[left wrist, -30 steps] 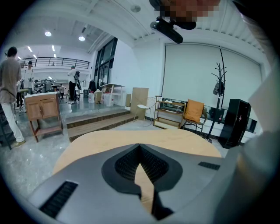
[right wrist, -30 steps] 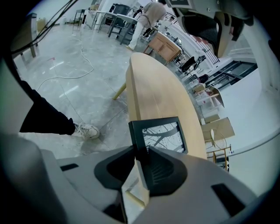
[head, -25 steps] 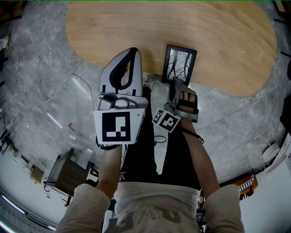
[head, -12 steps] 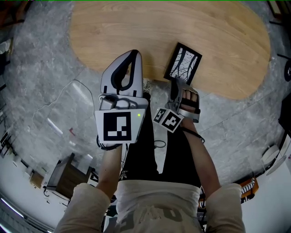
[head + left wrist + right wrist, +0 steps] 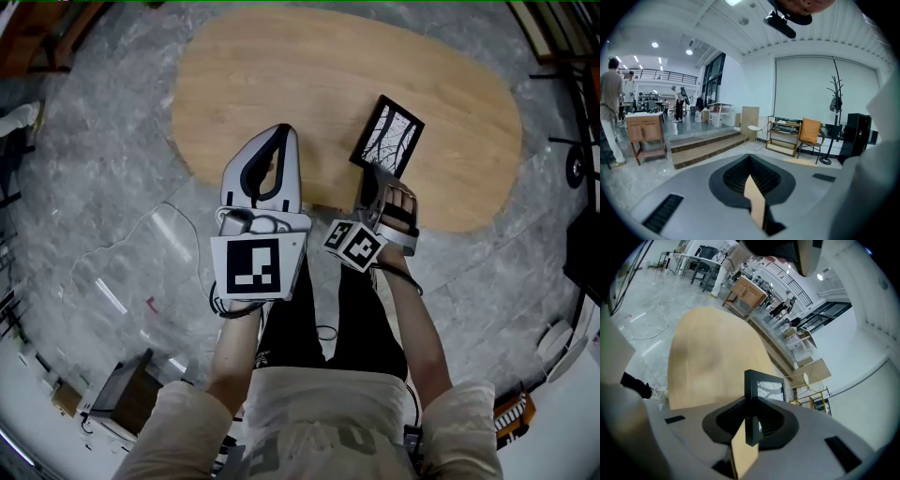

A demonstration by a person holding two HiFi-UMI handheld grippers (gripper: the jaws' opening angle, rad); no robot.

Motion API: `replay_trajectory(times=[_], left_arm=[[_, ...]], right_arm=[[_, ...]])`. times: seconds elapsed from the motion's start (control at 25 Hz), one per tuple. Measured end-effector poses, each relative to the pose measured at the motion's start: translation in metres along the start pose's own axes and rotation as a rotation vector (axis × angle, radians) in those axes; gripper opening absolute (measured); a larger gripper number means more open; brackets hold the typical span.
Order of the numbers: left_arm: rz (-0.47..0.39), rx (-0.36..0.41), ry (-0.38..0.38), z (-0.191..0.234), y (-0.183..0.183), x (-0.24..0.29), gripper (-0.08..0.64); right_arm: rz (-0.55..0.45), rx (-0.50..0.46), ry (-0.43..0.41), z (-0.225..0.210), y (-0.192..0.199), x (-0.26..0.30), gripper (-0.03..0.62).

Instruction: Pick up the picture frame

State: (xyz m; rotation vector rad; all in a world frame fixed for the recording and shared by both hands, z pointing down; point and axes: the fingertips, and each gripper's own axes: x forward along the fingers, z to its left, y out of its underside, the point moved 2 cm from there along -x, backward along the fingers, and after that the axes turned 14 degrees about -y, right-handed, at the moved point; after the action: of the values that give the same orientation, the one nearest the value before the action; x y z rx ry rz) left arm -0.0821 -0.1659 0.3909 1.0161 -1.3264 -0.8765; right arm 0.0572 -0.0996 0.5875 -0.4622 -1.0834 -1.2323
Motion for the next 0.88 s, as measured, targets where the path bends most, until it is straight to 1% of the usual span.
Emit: replay_trajectory(times=[0.08,0.2,0.32,0.48,0.56,0.72,0.8,0.88], left_arm=[[-0.027,0.016,-0.008,-0.004,-0.023,0.001,0.009],[-0.064,0.010,0.005,-0.011,-0.058,-0.001,0.009],[-0.122,0.011,0.016,-0.019,-0.101,-0.003,0.009],[-0.217,-0.007,0.018,-0.024,-0.165,-0.013,0.009],[-0.263,0.005,0.018,-0.026,-0.197,-0.023,0.009],[-0.318,0.039,0.011,-0.030,-0.251,-0.045,0.009],[-0.360,0.032,0.014,-0.031,-0.277,-0.061,0.009],[-0.379,0.030,0.012,-0.035,-0.298,-0.078,0.009]], right_arm=[[-0.019,0.022,0.048,-0.033,-0.010,-0.011,0.081],[-0.060,0.044,0.122,-0.082,-0.030,-0.035,0.081],[-0.123,0.059,0.223,-0.141,-0.051,-0.069,0.081],[-0.230,0.110,0.353,-0.214,-0.079,-0.131,0.081],[-0.292,0.155,0.402,-0.244,-0.088,-0.169,0.081],[-0.442,0.271,0.450,-0.287,-0.109,-0.251,0.081],[-0.525,0.319,0.481,-0.300,-0.118,-0.294,0.081],[-0.608,0.362,0.514,-0.311,-0.123,-0.337,0.081]])
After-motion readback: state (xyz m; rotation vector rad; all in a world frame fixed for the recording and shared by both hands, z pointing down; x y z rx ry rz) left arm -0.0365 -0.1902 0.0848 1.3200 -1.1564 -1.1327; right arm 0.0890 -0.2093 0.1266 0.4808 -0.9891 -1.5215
